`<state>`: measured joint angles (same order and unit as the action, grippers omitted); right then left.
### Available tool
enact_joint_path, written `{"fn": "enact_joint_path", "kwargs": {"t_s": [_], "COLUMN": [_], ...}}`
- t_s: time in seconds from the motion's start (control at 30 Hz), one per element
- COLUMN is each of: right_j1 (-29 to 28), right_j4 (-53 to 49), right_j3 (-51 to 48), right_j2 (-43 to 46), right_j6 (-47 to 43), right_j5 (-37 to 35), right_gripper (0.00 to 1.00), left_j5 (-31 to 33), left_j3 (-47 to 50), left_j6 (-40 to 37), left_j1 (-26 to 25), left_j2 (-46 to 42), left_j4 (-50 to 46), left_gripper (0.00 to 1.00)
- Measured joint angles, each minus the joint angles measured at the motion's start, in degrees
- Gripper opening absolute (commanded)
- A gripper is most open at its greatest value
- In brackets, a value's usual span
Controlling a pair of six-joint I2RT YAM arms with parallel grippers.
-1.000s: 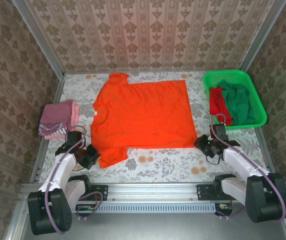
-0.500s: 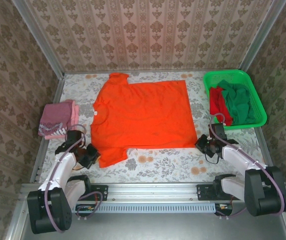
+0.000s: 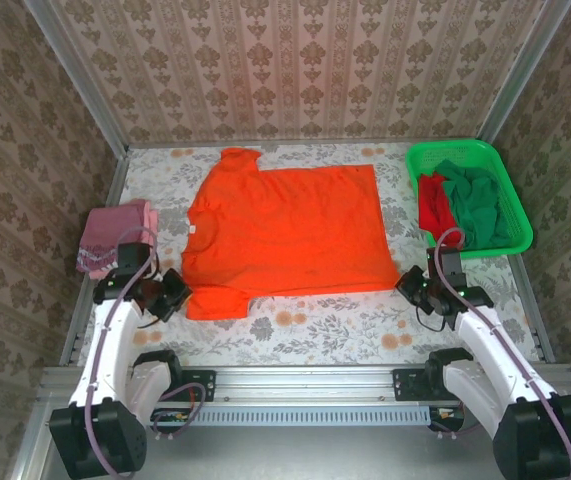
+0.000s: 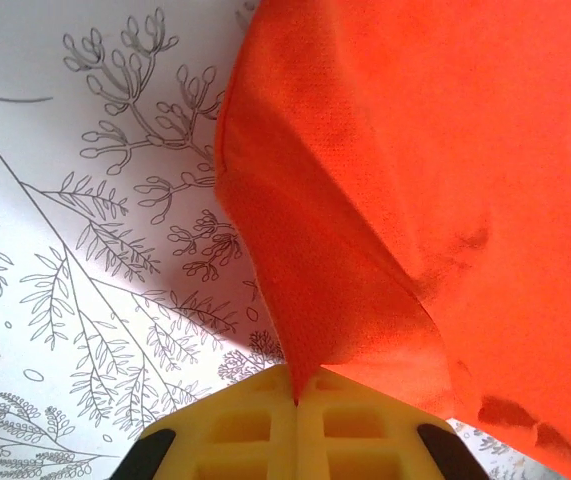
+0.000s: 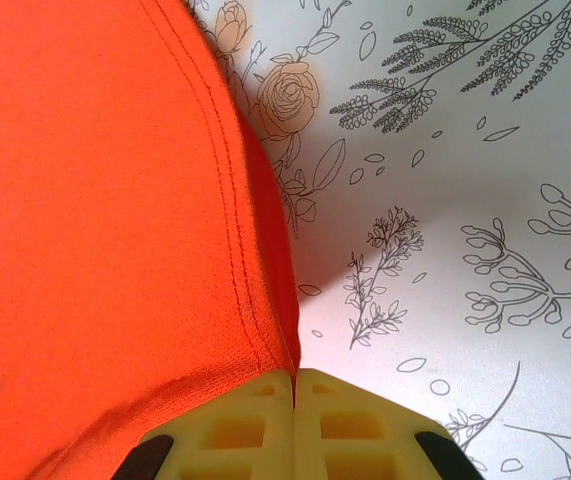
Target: Fold and stack the t-shirts
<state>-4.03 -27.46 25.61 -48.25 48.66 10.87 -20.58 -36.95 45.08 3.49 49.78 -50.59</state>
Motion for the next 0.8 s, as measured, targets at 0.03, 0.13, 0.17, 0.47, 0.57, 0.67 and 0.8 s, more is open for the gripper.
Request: {"fn": "enact_joint_path", "kwargs": {"t_s": [0.03, 0.13, 0.17, 0.47, 0.57, 0.67, 0.8], "right_j1": [0.0, 0.0, 0.0, 0.0, 0.0, 0.0, 0.0], "right_j4": [-0.2, -0.7, -0.7, -0.6, 0.1, 0.3, 0.2], "right_j3": [0.4, 2.5, 3.3, 10.4, 12.9, 15.2, 18.4], "right_j2": [0.0, -1.0, -2.0, -11.9, -15.7, -19.5, -24.1], "right_j6": [0.0, -0.3, -0.5, -2.4, -2.3, -2.0, -1.9], "right_j5": [0.0, -0.2, -0.2, -1.3, -1.3, -1.5, -1.7], "right_gripper": [0.00, 0.00, 0.00, 0.00, 0.00, 0.00, 0.00], "left_j5": [0.0, 0.0, 0.0, 0.0, 0.0, 0.0, 0.0], "left_j3": [-0.6, -2.4, -3.0, -11.0, -12.9, -15.2, -20.0], "left_j6": [-0.3, -1.5, -1.9, -6.5, -7.3, -7.9, -9.0], "left_j1": [0.0, 0.3, 0.3, 0.3, 0.3, 0.3, 0.3], "left_j2": [0.4, 2.5, 3.3, 14.3, 18.7, 22.6, 27.5], "left_j4": [-0.3, -0.8, -0.8, 0.1, 1.2, 1.8, 2.3], "left_gripper": [0.00, 0.00, 0.00, 0.00, 0.00, 0.00, 0.00]}}
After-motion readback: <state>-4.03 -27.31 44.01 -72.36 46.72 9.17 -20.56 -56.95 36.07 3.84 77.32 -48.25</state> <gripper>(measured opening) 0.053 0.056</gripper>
